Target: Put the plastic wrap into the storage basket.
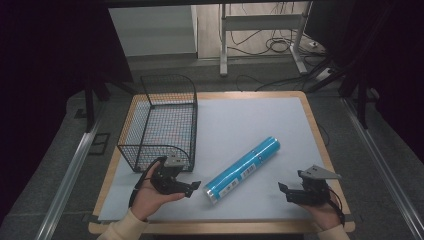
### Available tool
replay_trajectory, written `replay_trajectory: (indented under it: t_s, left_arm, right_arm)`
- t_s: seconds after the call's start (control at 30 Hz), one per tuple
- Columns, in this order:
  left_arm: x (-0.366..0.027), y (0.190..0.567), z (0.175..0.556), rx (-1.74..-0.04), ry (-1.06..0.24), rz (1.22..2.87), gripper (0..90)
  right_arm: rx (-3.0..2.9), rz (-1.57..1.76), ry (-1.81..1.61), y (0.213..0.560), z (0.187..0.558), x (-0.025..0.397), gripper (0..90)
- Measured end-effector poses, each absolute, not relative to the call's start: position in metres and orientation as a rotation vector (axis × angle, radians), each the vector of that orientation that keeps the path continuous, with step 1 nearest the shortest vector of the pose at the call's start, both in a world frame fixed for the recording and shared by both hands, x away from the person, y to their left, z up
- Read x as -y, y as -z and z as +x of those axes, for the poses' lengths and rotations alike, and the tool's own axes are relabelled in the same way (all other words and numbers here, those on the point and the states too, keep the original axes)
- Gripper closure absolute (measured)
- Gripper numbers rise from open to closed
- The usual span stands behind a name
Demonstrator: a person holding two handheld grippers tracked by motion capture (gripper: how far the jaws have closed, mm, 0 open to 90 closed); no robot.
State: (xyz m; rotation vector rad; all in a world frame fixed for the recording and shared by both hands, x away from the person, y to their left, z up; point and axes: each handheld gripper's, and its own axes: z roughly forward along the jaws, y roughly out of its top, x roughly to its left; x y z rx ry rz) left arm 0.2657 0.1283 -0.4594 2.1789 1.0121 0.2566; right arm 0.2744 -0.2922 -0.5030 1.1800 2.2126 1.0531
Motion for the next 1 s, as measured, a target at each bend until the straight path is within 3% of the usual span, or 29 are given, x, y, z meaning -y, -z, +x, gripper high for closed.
replay_trajectory:
  t_s: [1.0]
  left_arm:
    - [-0.088,0.444,0.279,-0.922,-0.249,2.230,17.6]
  right_arm:
    - [-2.230,1.163,-1.038,0.505,0.274,0.292,16.1]
